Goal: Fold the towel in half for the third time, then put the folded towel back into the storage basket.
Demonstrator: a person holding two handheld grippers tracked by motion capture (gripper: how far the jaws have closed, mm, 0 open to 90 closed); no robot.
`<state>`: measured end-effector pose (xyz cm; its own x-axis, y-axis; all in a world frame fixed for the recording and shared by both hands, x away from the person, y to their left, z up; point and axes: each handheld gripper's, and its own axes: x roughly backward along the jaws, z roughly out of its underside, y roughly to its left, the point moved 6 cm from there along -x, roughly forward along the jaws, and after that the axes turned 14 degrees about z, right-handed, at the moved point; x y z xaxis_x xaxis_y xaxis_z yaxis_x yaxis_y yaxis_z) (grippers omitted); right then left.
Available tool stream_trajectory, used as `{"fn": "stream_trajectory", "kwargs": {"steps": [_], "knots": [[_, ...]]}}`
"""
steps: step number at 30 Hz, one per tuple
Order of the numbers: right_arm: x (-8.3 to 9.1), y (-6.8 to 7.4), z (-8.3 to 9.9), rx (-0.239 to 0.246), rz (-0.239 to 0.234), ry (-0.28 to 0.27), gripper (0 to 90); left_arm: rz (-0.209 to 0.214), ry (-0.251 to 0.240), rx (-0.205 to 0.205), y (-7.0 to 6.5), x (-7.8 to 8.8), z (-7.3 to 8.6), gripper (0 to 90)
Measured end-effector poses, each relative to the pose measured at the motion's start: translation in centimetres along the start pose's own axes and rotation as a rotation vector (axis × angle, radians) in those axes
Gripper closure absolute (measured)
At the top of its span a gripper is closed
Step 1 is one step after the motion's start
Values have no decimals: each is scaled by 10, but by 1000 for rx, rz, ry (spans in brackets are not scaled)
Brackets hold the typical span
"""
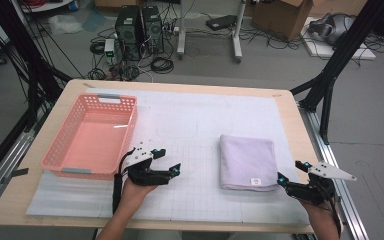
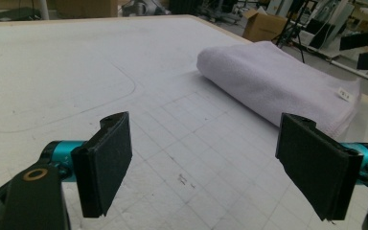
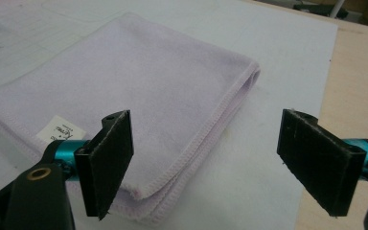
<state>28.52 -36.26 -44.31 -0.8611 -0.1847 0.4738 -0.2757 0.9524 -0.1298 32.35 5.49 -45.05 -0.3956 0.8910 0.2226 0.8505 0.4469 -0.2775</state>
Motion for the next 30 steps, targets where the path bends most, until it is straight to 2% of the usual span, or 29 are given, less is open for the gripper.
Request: {"fn": "stream_trajectory", "kwargs": {"steps": [9, 14, 18, 21, 24, 26, 30], "knots": [[1, -4, 3, -41, 1, 33, 186, -21, 33, 16, 3, -8, 5, 203], [2, -8, 3, -42, 9, 23, 185, -11, 60, 20, 1, -17, 7, 203], [1, -5, 4, -45, -7, 26, 185, 1, 75, 43, 2, -26, 6, 203], [0, -4, 5, -44, -12, 28, 185, 30, 90, 49, 2, -36, 2, 233], [-1, -5, 6, -42, -11, 34, 185, 58, 88, 77, 2, -50, -3, 233], [-2, -4, 7, -35, -13, 41, 185, 57, 112, 74, 2, -61, -5, 237], [-4, -3, 8, -26, -16, 49, 185, 78, 128, 78, -1, -86, -10, 245]]}}
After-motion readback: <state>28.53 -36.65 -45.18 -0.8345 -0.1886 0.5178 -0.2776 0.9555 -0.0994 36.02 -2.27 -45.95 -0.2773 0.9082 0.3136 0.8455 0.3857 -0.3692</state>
